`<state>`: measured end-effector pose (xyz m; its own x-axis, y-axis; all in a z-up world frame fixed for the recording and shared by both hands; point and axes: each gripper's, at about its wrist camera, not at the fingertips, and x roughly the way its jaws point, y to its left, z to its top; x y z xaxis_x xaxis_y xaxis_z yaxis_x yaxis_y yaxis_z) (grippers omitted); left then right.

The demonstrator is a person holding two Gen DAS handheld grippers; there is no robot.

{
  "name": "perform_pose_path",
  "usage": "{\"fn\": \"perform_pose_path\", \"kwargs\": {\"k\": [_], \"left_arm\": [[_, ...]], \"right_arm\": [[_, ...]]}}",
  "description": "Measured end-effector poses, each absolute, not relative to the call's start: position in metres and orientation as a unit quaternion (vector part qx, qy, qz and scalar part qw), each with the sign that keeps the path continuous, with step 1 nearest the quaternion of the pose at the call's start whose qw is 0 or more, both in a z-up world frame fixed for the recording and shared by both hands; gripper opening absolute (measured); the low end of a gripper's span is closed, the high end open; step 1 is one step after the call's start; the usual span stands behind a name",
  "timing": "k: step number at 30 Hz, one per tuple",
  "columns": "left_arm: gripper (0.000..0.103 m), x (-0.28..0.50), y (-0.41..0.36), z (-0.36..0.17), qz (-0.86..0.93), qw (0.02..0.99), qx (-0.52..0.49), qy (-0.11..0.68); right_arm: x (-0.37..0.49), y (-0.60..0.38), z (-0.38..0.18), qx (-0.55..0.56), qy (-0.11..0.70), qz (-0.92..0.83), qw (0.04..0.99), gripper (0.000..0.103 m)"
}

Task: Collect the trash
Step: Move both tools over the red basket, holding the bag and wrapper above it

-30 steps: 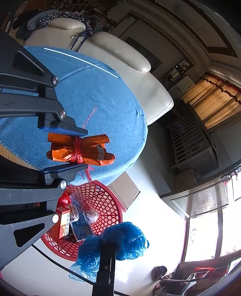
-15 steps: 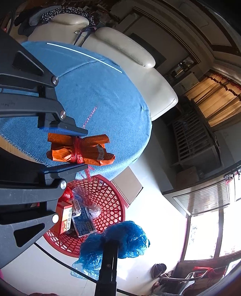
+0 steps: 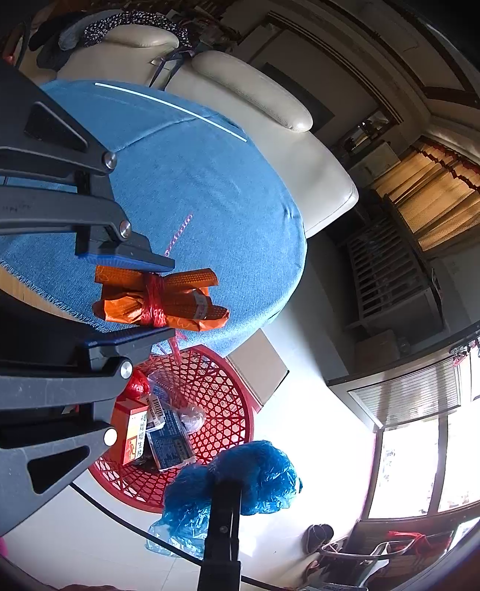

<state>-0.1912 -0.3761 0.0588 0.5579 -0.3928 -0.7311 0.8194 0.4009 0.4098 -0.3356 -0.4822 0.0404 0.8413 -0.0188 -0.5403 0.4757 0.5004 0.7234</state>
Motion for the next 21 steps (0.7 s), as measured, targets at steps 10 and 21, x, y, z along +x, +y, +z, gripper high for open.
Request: {"fn": "perform_pose_path", "kwargs": {"k": [10, 21], "left_arm": [[0.031, -0.1907, -0.3754, 0.0566, -0.386, 0.787, 0.391, 0.279], [0.032, -0.1901, -0.3752, 0.0568, -0.388, 0.785, 0.39, 0.283]], "right_arm": [[-0.3361, -0.4831, 0.0402, 0.479, 0.239, -0.15, 0.831, 0.044], [-0.337, -0.4842, 0.0401, 0.482, 0.238, -0.15, 0.83, 0.044]]}}
